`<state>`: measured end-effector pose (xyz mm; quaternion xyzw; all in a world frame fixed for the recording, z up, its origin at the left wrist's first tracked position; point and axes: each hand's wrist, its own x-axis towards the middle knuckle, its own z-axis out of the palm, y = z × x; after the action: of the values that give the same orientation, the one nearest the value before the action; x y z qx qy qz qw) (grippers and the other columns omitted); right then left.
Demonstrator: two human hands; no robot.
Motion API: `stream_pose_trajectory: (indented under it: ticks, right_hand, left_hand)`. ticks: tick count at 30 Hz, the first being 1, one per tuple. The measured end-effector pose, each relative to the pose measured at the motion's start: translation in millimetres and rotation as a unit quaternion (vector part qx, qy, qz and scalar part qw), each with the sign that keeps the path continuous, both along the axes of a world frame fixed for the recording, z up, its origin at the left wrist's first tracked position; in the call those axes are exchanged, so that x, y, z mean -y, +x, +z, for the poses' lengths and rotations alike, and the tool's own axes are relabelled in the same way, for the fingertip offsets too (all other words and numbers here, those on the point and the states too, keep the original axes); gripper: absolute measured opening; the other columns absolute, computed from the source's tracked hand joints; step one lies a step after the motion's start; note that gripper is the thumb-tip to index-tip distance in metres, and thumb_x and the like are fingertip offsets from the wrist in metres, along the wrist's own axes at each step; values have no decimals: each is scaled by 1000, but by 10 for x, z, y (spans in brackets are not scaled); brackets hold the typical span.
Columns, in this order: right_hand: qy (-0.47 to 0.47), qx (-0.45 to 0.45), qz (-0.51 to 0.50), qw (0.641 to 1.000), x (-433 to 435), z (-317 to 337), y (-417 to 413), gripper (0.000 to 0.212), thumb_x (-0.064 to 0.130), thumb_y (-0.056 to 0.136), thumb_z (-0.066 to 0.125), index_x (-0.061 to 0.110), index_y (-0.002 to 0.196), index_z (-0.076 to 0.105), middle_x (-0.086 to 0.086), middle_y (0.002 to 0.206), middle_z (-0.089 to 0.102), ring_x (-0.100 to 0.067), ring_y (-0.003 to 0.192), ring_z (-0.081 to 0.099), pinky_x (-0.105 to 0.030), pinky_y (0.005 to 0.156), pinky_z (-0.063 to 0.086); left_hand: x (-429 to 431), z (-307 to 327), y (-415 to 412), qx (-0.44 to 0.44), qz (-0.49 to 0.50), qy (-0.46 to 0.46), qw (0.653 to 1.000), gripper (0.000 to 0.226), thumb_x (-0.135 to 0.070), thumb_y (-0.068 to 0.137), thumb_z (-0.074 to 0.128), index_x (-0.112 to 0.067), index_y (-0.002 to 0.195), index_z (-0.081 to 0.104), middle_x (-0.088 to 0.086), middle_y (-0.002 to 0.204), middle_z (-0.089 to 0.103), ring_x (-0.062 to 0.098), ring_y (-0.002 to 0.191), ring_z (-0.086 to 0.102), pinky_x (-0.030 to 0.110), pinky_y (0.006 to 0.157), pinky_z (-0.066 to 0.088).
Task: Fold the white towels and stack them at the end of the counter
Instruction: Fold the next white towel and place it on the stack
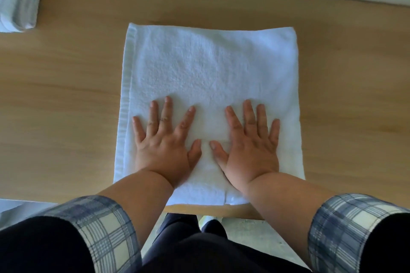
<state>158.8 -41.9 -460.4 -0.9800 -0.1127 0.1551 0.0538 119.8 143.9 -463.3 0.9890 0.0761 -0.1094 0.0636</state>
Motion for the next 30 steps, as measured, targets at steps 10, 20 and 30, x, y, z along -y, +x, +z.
stream_pose_trajectory:
  ticks: [10, 20, 30]
  right_hand:
    - [6, -18, 7, 1000, 8, 34, 4, 79, 76, 88, 14, 42, 153, -15, 3, 163, -26, -21, 147, -32, -54, 117, -17]
    - [40, -51, 17, 998, -16, 57, 93, 78, 72, 86, 16, 45, 151, -20, 2, 158, -36, -25, 142, -41, -56, 113, -24]
    - [17, -5, 58, 998, -544, 19, 1203, 68, 70, 93, 15, 47, 153, -7, -8, 164, -23, -43, 146, -27, -71, 108, -16]
  left_hand:
    - [1, 0, 12, 9, 3, 2, 1000, 72, -70, 89, 22, -48, 154, 0, 2, 166, -3, 29, 151, -6, 62, 118, 4]
    - [0, -10, 2, 14, 3, 9, 1000, 72, -69, 89, 22, -48, 154, -1, 2, 166, -4, 28, 152, -5, 61, 118, 6]
    - [10, 26, 4, 7, 2, 19, 1000, 68, -67, 91, 19, -48, 152, -6, 4, 166, -4, 28, 151, -7, 60, 118, 7]
